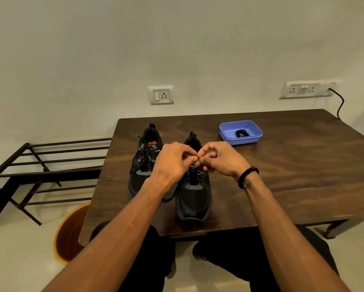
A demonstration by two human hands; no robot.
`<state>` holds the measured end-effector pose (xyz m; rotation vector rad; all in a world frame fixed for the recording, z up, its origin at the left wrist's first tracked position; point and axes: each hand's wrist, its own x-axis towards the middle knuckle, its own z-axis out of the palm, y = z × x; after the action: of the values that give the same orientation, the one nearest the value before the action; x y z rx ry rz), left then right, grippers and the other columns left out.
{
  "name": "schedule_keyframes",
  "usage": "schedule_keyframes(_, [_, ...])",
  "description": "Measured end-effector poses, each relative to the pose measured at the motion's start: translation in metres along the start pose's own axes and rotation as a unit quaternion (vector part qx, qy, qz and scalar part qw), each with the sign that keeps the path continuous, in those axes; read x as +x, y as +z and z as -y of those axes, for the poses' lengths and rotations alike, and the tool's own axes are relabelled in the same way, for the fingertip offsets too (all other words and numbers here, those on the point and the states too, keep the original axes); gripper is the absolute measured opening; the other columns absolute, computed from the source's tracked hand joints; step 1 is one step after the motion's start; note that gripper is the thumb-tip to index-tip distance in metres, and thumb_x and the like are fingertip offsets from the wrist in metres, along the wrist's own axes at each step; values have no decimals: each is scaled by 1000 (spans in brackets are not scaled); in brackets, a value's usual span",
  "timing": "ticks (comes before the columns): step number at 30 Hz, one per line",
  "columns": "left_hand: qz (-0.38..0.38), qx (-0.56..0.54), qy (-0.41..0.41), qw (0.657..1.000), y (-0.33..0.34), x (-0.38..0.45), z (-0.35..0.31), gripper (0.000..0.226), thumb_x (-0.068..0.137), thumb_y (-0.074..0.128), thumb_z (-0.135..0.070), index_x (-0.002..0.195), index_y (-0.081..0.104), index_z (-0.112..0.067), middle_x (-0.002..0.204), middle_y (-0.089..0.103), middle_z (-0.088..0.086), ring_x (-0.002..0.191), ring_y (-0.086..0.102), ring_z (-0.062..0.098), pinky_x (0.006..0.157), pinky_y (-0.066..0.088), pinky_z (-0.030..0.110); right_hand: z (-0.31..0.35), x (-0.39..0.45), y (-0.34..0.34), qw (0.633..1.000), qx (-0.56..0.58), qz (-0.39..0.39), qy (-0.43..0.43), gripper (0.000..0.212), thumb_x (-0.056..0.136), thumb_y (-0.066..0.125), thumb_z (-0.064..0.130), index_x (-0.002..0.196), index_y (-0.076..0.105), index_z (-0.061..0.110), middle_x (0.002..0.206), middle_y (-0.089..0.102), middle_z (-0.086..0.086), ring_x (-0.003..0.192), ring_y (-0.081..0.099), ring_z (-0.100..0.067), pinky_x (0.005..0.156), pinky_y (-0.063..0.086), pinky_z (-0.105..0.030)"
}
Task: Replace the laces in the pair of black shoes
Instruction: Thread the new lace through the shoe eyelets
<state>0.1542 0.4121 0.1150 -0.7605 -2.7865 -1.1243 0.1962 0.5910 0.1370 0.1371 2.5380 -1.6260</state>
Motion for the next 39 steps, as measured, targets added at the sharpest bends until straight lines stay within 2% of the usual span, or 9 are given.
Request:
schedule_keyframes(4, [-3, 24, -14, 1000, 1, 2, 2, 7, 90, 78, -30, 96, 81, -33, 79, 71, -19, 73, 64, -2, 77, 60, 32, -5, 6, 6, 999, -28, -38, -4, 18, 95, 67, 3, 112, 65, 9, 91, 78, -13, 70, 71, -10, 67, 58, -25])
schedule_keyframes(6, [-9, 38, -36, 999, 6, 5, 6, 4, 92, 75, -28, 93, 78, -31, 78, 70, -15, 73, 65, 2, 77, 60, 35, -9, 10, 9, 992, -119, -34, -14, 30, 97, 63, 4, 122, 66, 20, 92, 77, -3, 80, 71, -11, 72, 55, -26])
schedule_keyframes(9, [-8, 64, -73, 995, 15, 12, 14, 6, 96, 71, -22, 91, 74, -22, 81, 69, -7, 77, 66, 10, 82, 59, 40, -12, 8, 14, 953, -301, 21, -14, 52, 97, 58, 3, 142, 59, 28, 117, 67, -3, 108, 64, -21, 84, 47, -26])
schedule_keyframes(12, [11, 110, -60, 992, 24, 16, 16, 11, 98, 65, -18, 93, 74, -16, 93, 66, 1, 86, 65, 19, 85, 57, 43, -16, 8, 21, 931, -362, 39, -13, 52, 91, 66, 2, 141, 60, 20, 131, 65, -10, 120, 61, -28, 96, 50, -34])
schedule_keyframes(17, [6, 202, 7, 979, 34, 16, 15, 12, 100, 62, -25, 102, 70, -17, 110, 52, 6, 102, 53, 26, 86, 51, 44, -23, 15, 20, 937, -349, -21, -18, 36, 87, 68, -1, 119, 68, 15, 117, 70, -9, 111, 65, -27, 94, 55, -37])
schedule_keyframes(22, [-15, 305, 10, 952, 41, 17, 13, 23, 91, 66, -30, 112, 73, -24, 127, 41, 6, 117, 37, 29, 93, 40, 42, -31, 16, 14, 953, -297, -53, 2, 37, 88, 68, -3, 115, 75, 21, 102, 73, -4, 99, 69, -19, 83, 55, -27])
schedule_keyframes(33, [32, 302, -39, 952, 51, 21, 7, 39, 90, 71, -32, 120, 65, -9, 137, 36, 10, 121, 34, 33, 102, 38, 44, -37, 15, 15, 971, -226, -76, 10, 42, 90, 64, -7, 120, 77, 18, 108, 78, -2, 101, 71, -11, 99, 57, -31])
schedule_keyframes(37, [28, 281, -10, 959, 50, 24, 14, 43, 90, 72, -35, 123, 62, -9, 134, 36, 7, 116, 34, 29, 96, 36, 41, -38, 16, 18, 972, -215, -95, 4, 39, 89, 64, -5, 114, 75, 23, 98, 77, -1, 97, 71, -13, 88, 58, -28])
schedule_keyframes(39, [21, 293, 30, 955, 49, 22, 15, 31, 89, 71, -31, 116, 70, -17, 131, 35, 4, 114, 32, 28, 92, 33, 38, -39, 15, 20, 973, -203, -113, 7, 38, 88, 63, -3, 112, 60, 25, 92, 73, 0, 90, 69, -16, 74, 57, -31])
